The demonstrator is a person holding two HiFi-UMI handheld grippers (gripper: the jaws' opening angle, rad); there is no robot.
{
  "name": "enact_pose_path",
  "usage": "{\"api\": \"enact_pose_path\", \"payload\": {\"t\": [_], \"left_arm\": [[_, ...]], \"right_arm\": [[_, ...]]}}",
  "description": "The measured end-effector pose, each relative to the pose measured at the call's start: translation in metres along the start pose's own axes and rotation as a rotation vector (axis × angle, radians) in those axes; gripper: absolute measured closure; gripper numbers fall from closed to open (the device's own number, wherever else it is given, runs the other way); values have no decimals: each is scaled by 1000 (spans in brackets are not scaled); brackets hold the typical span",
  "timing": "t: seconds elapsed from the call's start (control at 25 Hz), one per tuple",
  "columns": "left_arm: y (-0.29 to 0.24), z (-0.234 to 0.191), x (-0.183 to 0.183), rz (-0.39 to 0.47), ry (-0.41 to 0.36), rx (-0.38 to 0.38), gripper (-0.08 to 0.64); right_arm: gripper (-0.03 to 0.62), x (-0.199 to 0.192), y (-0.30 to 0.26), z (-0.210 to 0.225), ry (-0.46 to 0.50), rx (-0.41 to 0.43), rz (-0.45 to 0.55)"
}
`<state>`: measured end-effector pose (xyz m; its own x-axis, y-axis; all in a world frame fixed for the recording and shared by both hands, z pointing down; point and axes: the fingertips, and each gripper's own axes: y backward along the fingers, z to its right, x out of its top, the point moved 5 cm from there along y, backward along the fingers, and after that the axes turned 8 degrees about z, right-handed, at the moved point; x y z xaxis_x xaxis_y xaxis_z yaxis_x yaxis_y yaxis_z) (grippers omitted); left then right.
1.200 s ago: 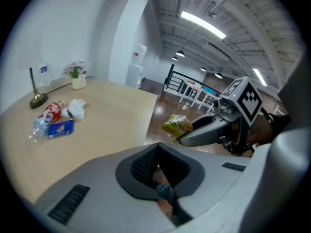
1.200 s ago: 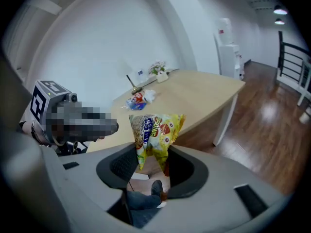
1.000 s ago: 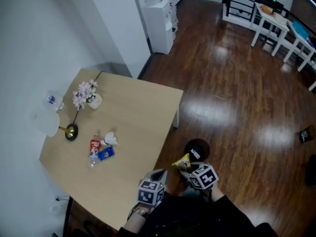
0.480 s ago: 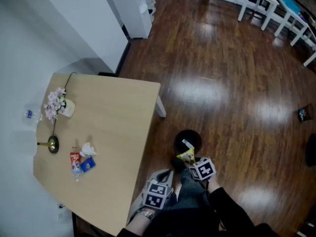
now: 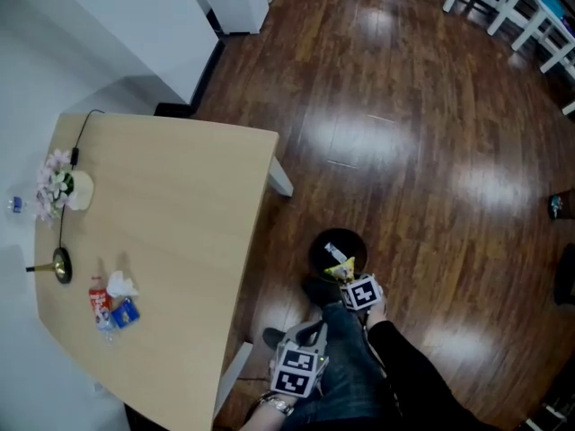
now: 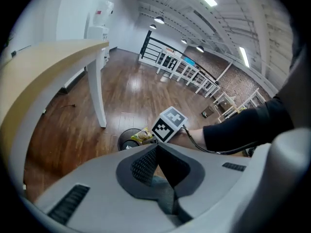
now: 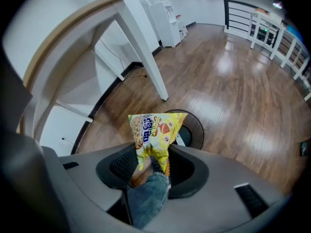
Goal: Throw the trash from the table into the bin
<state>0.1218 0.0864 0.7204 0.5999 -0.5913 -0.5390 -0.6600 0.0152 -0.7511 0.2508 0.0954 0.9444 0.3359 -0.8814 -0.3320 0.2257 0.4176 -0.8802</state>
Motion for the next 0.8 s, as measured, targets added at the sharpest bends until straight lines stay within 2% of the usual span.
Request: {"api": "enact_pose_path", "payload": {"t": [0.32, 0.36, 0.4, 0.44, 0.48, 0.68, 0.8], "left_arm": [[-27, -10, -10, -18, 86, 6, 554], [-28, -11, -10, -17, 93, 5, 554], [-28, -11, -10, -15, 100, 4, 554], [-28, -11, -10, -13, 109, 1, 554], [-28, -11, -10, -11, 118, -3, 554], [-27, -11, -12, -24, 128, -5, 554], [-25, -12, -8, -19, 131, -1, 554]], "right_arm": [[405, -6, -51, 35, -60, -50, -47], [382, -5, -55, 38, -60, -57, -50], [300, -5, -58, 40, -60, -62, -51], [260, -5, -60, 41, -59, -65, -52], [252, -4, -62, 42, -56, -64, -52], [252, -9, -56, 31, -41, -45, -76], [252, -5, -40, 26, -36, -44, -57]]}}
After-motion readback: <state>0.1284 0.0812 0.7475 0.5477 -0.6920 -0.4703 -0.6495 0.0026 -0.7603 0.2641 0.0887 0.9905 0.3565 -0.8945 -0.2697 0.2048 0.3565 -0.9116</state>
